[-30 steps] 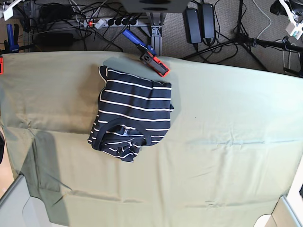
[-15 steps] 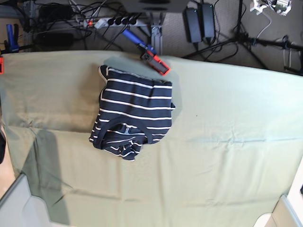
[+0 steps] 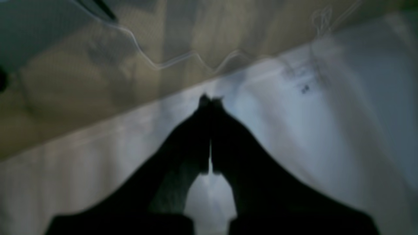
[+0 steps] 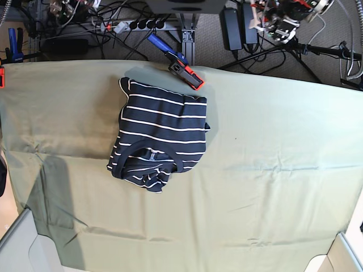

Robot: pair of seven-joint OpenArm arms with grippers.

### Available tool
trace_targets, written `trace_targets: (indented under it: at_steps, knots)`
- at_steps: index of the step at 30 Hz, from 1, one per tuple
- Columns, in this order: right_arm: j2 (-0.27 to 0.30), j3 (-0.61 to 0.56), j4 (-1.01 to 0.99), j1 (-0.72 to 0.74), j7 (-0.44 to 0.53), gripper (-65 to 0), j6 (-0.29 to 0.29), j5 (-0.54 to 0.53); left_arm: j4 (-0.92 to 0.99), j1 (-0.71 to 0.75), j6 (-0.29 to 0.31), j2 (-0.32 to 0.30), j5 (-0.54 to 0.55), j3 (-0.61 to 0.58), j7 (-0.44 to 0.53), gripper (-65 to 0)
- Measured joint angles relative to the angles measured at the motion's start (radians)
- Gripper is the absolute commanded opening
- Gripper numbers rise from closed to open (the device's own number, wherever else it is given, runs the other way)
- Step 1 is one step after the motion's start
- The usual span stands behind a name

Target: Fold the T-shirt properly

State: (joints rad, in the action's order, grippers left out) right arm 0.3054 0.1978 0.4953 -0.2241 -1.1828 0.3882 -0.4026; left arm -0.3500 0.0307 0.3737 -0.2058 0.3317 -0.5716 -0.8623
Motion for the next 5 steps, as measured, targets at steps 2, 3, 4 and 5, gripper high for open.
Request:
trace_targets:
  at_steps: [2, 3, 4, 5]
  knots:
    - [0.000, 0.000, -0.003, 0.027, 0.001, -65.0, -0.002, -0.005, 0.014, 0.000, 0.000, 0.034, 0.002, 0.003, 0.000, -65.0]
    - [0.000, 0.000, -0.003, 0.039, 0.000, -65.0, -0.002, -0.006, 0.016, 0.003, 0.000, 0.045, 0.002, 0.008, 0.000, -65.0]
    - [-0.001, 0.000, -0.003, 0.048, -0.005, -65.0, -0.004, -0.002, 0.017, 0.006, 0.000, 0.054, 0.002, 0.023, -0.001, -65.0]
    - [-0.001, -0.001, -0.003, 0.053, -0.011, -65.0, -0.007, -0.001, 0.018, 0.008, 0.000, 0.060, -0.003, 0.041, -0.001, -65.0]
